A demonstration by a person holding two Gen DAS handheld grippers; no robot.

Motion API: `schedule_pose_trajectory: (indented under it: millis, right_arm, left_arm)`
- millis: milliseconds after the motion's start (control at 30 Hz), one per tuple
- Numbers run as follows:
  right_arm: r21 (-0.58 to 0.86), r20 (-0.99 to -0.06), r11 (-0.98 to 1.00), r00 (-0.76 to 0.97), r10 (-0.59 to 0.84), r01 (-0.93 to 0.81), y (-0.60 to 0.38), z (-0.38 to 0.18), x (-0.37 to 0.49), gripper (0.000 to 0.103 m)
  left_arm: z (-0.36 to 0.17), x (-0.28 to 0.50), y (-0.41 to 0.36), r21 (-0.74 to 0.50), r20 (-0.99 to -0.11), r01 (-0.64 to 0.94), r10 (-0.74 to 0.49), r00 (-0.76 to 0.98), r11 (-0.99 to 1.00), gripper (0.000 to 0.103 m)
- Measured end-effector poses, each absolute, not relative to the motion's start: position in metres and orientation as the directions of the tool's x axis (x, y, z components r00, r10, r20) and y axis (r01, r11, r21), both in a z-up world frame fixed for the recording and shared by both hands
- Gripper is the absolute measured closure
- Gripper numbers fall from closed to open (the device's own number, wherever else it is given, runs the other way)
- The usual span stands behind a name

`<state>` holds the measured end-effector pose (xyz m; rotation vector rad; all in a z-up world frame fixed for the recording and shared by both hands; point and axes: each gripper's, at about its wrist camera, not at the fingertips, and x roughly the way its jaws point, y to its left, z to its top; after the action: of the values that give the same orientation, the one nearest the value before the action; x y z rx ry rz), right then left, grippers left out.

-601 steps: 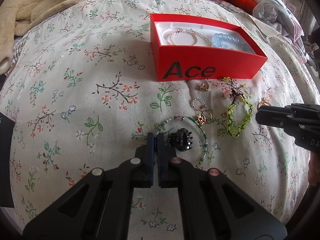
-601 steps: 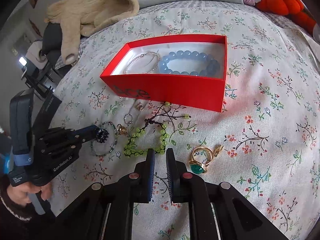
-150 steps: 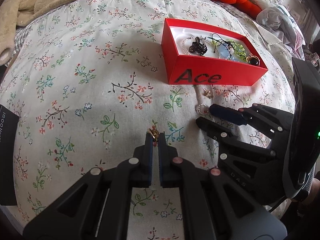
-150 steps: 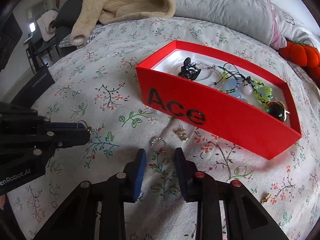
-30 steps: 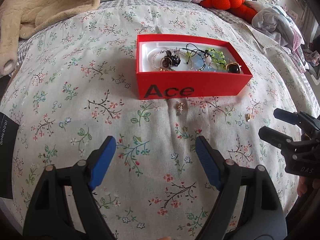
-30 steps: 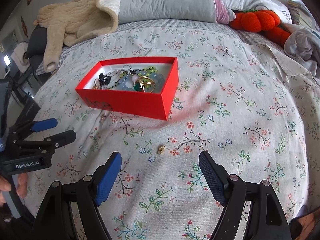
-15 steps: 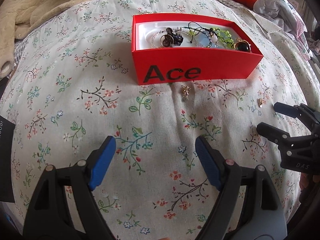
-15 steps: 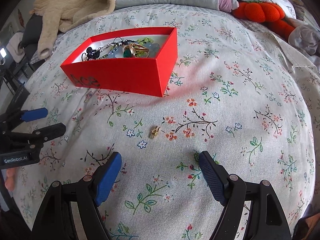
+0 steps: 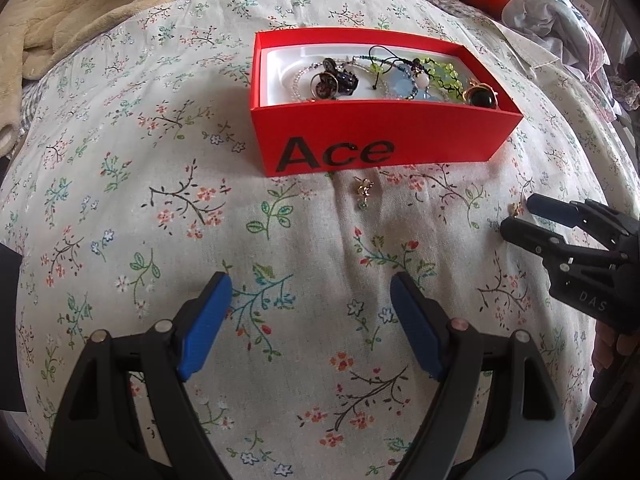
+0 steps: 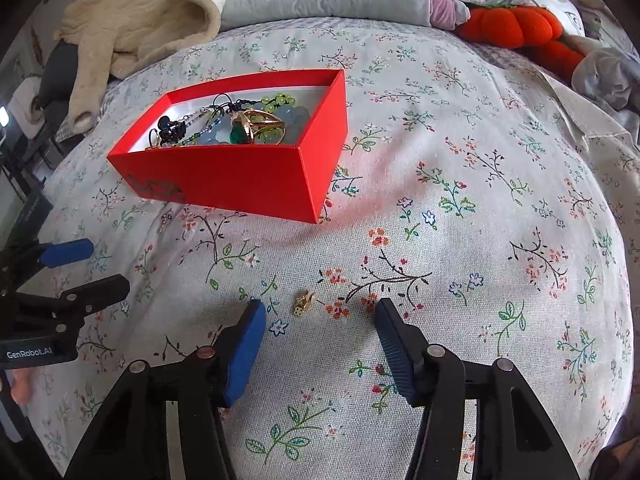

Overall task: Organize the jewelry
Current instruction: 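Move both tools toward the remaining small gold earrings beside the box, then close the left tool on a gold earring while the right tool closes on a gold stud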

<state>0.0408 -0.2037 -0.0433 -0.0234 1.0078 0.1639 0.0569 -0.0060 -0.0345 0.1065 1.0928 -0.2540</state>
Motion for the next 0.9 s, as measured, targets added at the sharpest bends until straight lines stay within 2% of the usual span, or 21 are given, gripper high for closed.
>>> schedule_pose_trajectory:
  millis: [167,233,300,667,733,900]
  right_arm:
    - [0.058,-0.839,0.983,0.526,0.141,-0.171,-0.201,-0.043,0.041,0.070]
    - [0.062,-0.839,0.981,0.523,0.150,-0.183,-0.199,-0.043,0.040,0.083]
    - [0.061,-0.841,0.979,0.519,0.155,-0.193,-0.198,-0.042,0.040,0.090]
    - [0.090,-0.826,0.979,0.535,0.177,-0.184,-0.211,-0.029,0.034,0.095]
    - [0.094,-0.824,0.979,0.538,0.177,-0.179,-0.215,-0.028,0.033,0.095]
    - [0.096,-0.818,0.980,0.547,0.178,-0.175,-0.223,-0.024,0.031,0.095]
  left_arm:
    - [-0.034,0.056,-0.007,-0.032,-0.885,0.260,-0.148,0.441,0.965,0.021]
    - [-0.034,0.056,-0.007,-0.030,-0.883,0.261,-0.148,0.446,0.965,0.021]
    - [-0.034,0.056,-0.007,-0.037,-0.881,0.258,-0.153,0.448,0.965,0.021]
    - [-0.032,0.064,-0.012,-0.089,-0.852,0.250,-0.204,0.482,0.964,0.023]
    - [-0.033,0.067,-0.013,-0.129,-0.841,0.249,-0.239,0.486,0.960,0.030]
    - [-0.039,0.076,-0.017,-0.180,-0.829,0.240,-0.279,0.486,0.954,0.056]
